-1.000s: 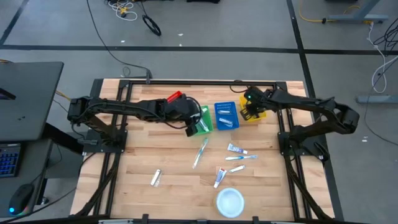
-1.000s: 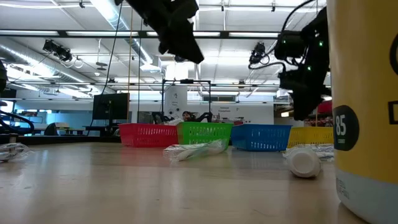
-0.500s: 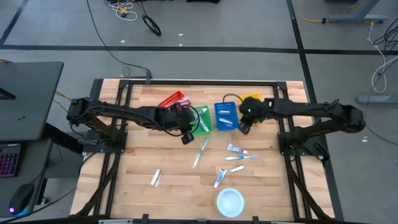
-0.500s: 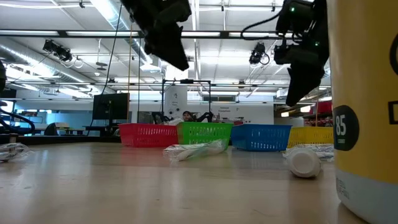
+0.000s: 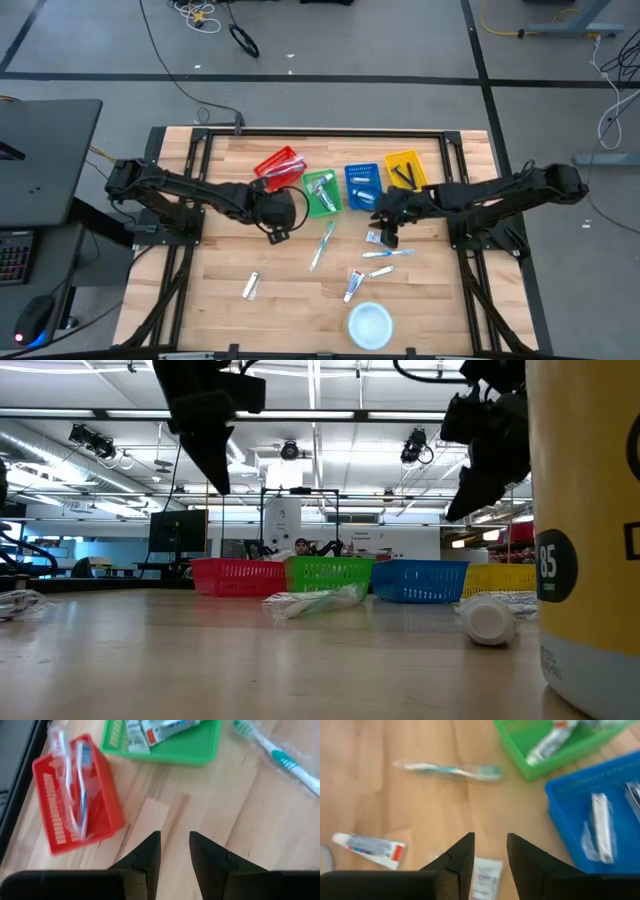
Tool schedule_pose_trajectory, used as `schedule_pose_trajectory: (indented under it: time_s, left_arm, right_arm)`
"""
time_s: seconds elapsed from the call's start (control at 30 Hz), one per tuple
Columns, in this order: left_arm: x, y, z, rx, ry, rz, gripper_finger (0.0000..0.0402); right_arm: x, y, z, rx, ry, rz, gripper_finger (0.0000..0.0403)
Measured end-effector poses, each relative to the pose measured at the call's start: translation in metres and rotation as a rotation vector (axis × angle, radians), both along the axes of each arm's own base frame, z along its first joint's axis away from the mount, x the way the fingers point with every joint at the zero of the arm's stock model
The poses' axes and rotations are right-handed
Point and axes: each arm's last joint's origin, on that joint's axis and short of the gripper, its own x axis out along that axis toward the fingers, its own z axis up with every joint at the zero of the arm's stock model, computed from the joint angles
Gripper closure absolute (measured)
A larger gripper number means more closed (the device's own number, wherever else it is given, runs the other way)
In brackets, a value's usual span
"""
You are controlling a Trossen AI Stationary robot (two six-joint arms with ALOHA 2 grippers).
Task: Pick & Place Travel size toiletries
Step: Put the green toothbrush into the red bin
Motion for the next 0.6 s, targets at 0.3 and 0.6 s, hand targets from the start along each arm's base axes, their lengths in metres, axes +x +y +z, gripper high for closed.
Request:
schedule_pose_trajectory:
  time_s: [0.3,0.6]
  left_arm:
    - [0.008,-0.010,-0.019,-0.180,-0.241,0.157,0.0290]
    - [0.047,-0.029,-0.060,-0.379,-0.376,0.024,0.0290]
  right_arm:
    - [-0.002,0.009,-0.011,0.001,-0.047,0.039,0.0278]
    - [-0.004,0.008,-0.020,0.022,-0.091,0.019,0.0278]
